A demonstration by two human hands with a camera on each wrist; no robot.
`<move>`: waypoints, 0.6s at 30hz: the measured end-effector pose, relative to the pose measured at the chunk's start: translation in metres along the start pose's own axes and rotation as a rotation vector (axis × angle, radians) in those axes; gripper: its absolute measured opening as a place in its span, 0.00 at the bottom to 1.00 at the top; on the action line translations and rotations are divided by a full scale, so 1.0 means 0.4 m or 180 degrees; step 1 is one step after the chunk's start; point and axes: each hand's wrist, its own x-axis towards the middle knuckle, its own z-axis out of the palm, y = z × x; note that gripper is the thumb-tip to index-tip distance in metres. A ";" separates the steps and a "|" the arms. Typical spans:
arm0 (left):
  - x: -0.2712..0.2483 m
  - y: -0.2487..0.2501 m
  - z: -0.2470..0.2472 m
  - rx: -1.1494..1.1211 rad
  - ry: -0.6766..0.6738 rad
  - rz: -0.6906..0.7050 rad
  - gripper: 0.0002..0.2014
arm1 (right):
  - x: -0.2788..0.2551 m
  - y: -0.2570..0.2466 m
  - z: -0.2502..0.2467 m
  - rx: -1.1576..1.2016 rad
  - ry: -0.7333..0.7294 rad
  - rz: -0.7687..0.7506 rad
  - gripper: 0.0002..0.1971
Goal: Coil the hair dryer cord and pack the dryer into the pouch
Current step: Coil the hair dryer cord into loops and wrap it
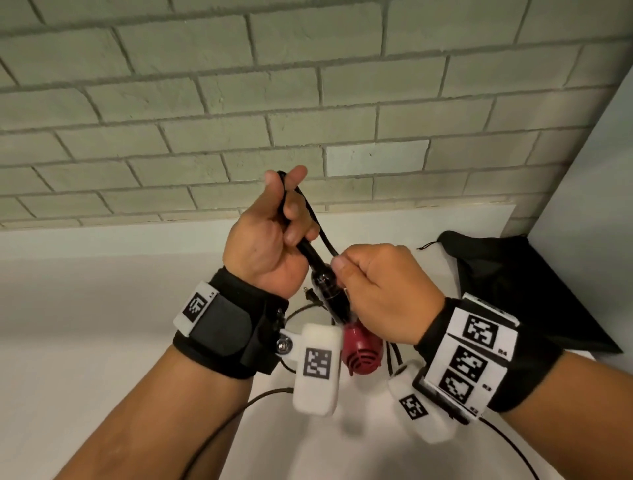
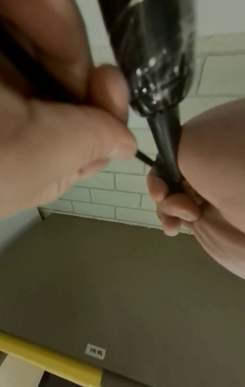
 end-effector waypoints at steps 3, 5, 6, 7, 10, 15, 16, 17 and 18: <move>0.000 -0.007 0.007 0.0091 0.0226 0.0039 0.19 | 0.014 -0.007 -0.011 -0.0157 -0.0135 0.0228 0.22; -0.004 -0.024 0.019 0.0367 0.0550 0.0150 0.19 | 0.023 -0.024 -0.026 -0.0016 -0.0374 0.0205 0.22; -0.006 -0.032 0.026 0.0586 0.0684 0.0243 0.18 | 0.027 -0.037 -0.034 0.0067 -0.0505 0.0206 0.22; -0.007 -0.040 0.031 0.0927 0.0787 0.0389 0.15 | 0.029 -0.051 -0.042 0.0190 -0.0653 0.0232 0.21; -0.016 -0.057 0.034 0.2031 0.0710 0.0767 0.18 | 0.030 -0.075 -0.068 0.0975 -0.0988 0.0490 0.17; -0.030 -0.080 0.005 0.3496 -0.0184 0.1034 0.16 | 0.046 -0.049 -0.136 0.0405 -0.0402 0.0442 0.16; -0.030 -0.076 -0.003 0.3785 -0.0351 0.1085 0.17 | 0.048 -0.045 -0.144 -0.0035 -0.0350 0.0254 0.14; -0.033 -0.068 -0.008 0.4097 -0.0529 0.1130 0.20 | 0.049 -0.043 -0.151 -0.0416 -0.0307 0.0079 0.13; -0.034 -0.058 -0.014 0.4354 -0.0679 0.1114 0.21 | 0.051 -0.040 -0.157 -0.0677 -0.0258 -0.0057 0.12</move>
